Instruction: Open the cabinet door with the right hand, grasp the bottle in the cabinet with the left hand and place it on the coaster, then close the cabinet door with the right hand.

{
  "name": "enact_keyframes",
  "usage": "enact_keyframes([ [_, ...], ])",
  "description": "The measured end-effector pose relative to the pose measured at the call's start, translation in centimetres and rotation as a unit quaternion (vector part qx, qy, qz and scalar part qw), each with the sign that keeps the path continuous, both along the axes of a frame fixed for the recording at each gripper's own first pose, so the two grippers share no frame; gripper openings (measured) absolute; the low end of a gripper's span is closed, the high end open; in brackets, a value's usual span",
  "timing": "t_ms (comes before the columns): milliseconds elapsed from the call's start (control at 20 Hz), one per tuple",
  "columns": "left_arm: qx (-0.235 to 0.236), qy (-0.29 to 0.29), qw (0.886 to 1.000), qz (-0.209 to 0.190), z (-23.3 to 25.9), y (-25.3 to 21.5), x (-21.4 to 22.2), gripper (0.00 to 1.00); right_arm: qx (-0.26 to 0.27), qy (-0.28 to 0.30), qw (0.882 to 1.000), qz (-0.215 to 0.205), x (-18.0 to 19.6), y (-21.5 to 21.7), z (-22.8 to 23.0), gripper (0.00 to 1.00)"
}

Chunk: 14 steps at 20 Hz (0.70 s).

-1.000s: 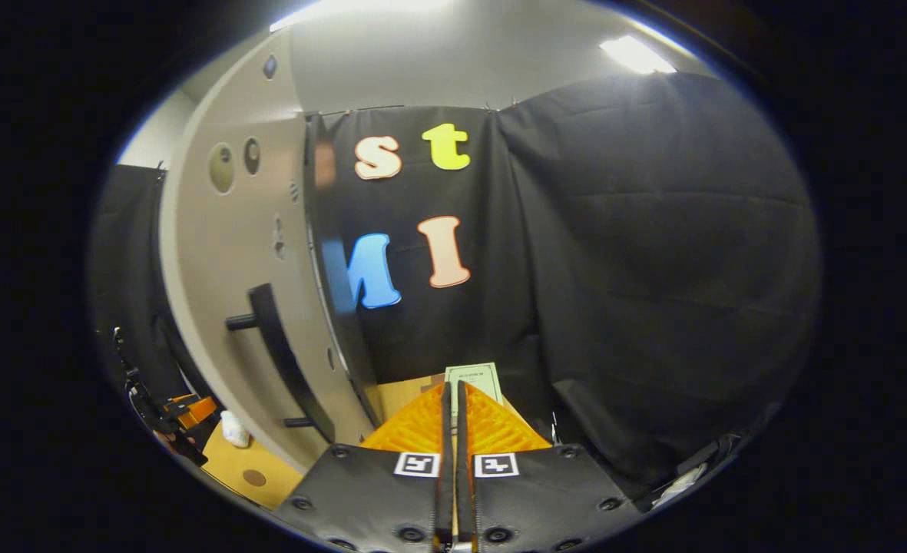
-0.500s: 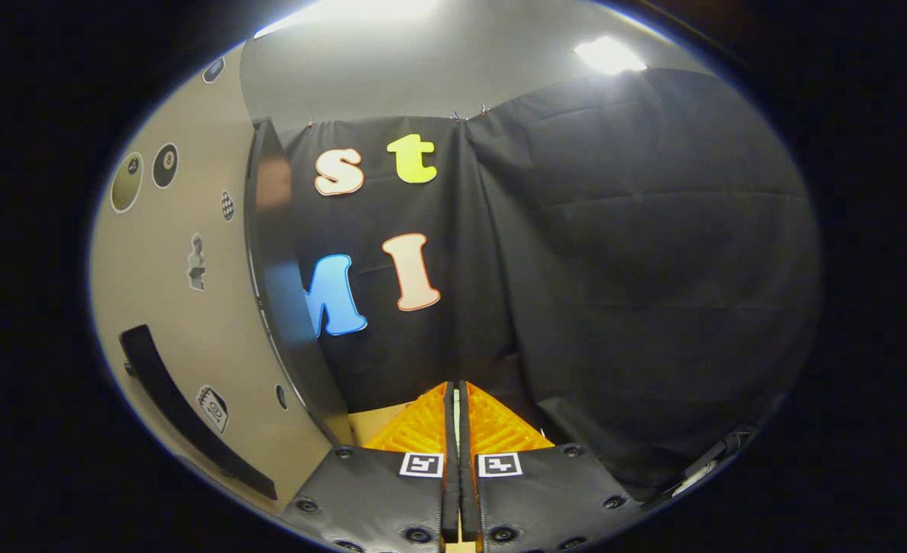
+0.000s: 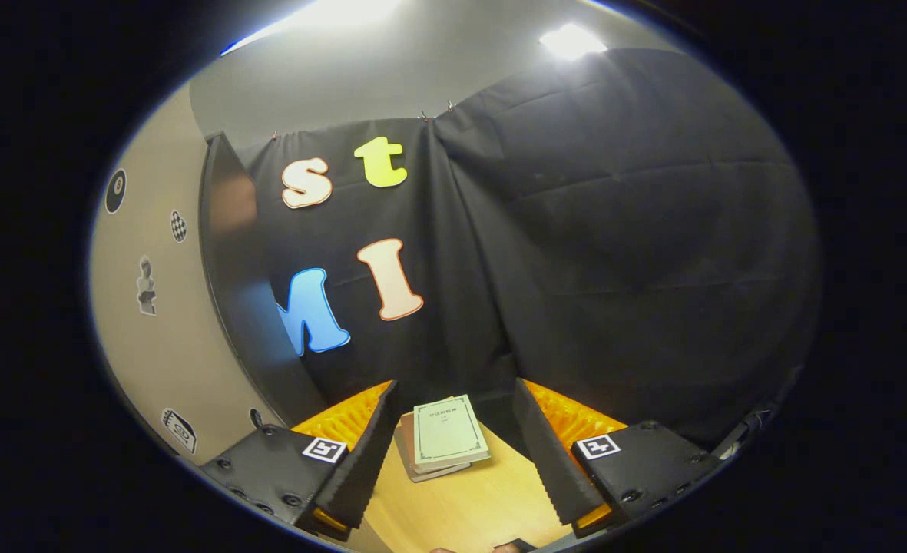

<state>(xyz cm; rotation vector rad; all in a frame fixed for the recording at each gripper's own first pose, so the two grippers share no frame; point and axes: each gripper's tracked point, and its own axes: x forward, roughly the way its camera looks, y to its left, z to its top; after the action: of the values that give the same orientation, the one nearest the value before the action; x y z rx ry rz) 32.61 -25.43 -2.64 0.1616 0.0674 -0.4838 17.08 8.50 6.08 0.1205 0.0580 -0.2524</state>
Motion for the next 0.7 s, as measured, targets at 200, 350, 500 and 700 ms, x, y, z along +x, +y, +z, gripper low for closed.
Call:
enact_keyframes([
  [200,0.002,0.0,1.0,-0.003,-0.4,-0.8,1.9,0.85,-0.026,0.004,0.999,-0.028,1.1,-1.5,0.3,0.97],
  [350,0.0,0.003,1.0,-0.002,-0.9,-1.1,3.2,0.86,-0.025,0.003,0.999,-0.027,2.4,-1.4,0.2,0.97],
  [500,-0.006,0.01,1.0,-0.002,-1.5,-1.3,4.3,0.85,-0.015,0.012,0.999,-0.025,3.4,-1.4,-0.1,0.97],
  [700,-0.008,0.012,1.0,-0.009,-1.9,-1.6,5.0,0.87,-0.005,0.019,0.999,-0.03,4.0,-1.7,-0.6,0.92],
])
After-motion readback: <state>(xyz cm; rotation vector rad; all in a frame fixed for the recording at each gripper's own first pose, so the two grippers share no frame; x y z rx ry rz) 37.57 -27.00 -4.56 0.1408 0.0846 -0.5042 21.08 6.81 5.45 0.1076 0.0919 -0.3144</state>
